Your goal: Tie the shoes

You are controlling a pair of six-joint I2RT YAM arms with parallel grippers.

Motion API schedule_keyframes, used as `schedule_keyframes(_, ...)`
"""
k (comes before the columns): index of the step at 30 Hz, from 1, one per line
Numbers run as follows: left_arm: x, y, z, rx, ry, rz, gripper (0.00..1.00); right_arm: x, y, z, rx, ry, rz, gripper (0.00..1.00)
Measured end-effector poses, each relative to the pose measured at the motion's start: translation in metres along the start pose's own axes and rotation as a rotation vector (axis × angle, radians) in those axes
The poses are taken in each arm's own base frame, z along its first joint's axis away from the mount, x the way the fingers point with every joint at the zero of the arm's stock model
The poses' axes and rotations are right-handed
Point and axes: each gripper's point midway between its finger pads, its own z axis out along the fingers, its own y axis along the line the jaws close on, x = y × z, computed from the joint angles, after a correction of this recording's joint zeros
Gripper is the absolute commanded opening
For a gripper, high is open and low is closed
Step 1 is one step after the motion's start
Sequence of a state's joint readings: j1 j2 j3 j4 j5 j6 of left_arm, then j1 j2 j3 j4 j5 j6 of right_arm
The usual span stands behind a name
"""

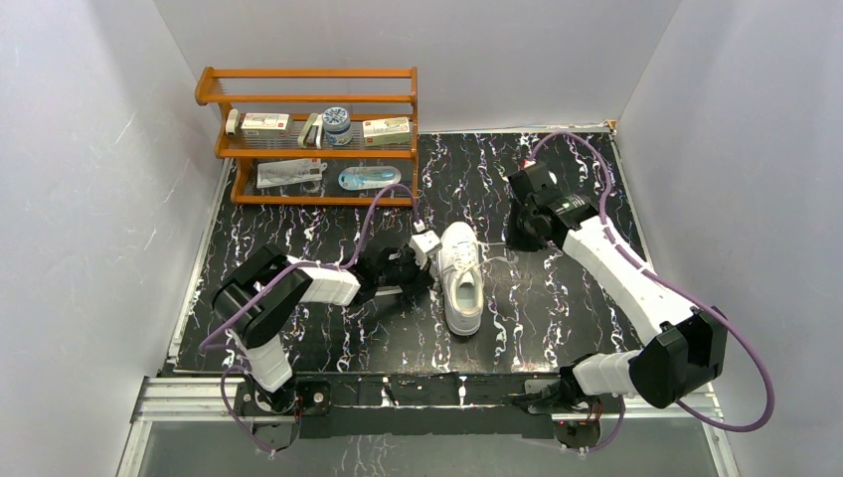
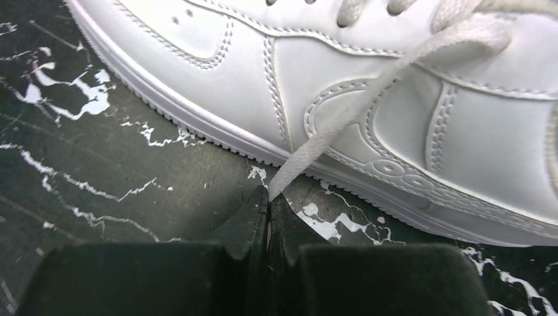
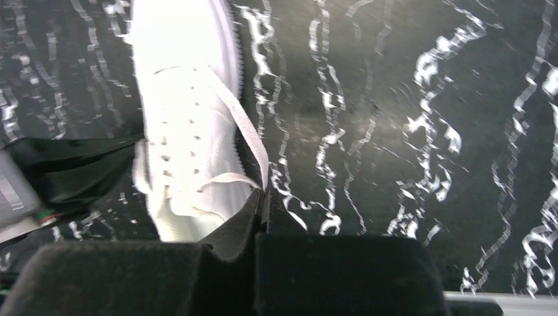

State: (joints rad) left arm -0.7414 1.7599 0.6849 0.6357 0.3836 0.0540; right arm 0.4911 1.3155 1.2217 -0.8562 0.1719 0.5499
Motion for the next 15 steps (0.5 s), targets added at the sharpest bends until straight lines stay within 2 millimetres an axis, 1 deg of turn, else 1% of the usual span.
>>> schedule_keyframes(3,-0.007,0.000,-0.010,-0.026,0.003,-0.026,0.00,0.007,-0.019,-0.005,0.104,0.022,0.032,0.00)
schedule_keyframes(6,-0.026,-0.005,-0.025,-0.041,-0.023,-0.057,0.00,0.023,-0.036,-0.008,0.197,0.073,0.072,0.00)
schedule_keyframes(7,-0.031,-0.006,-0.031,-0.046,-0.030,-0.071,0.00,0.028,-0.041,-0.007,0.223,0.092,0.085,0.02)
schedule_keyframes(9,-0.040,-0.009,-0.040,-0.056,-0.037,-0.105,0.00,0.040,-0.049,0.001,0.266,0.134,0.103,0.21)
schedule_keyframes(12,-0.050,-0.014,-0.051,-0.062,-0.033,-0.160,0.00,0.071,-0.062,0.030,0.295,0.246,0.108,0.44)
schedule_keyframes(14,-0.054,-0.017,-0.054,-0.062,-0.022,-0.193,0.00,0.089,-0.069,0.049,0.293,0.356,0.117,0.57)
schedule_keyframes(15,-0.055,-0.018,-0.055,-0.061,-0.010,-0.213,0.00,0.091,-0.073,0.056,0.293,0.386,0.127,0.61)
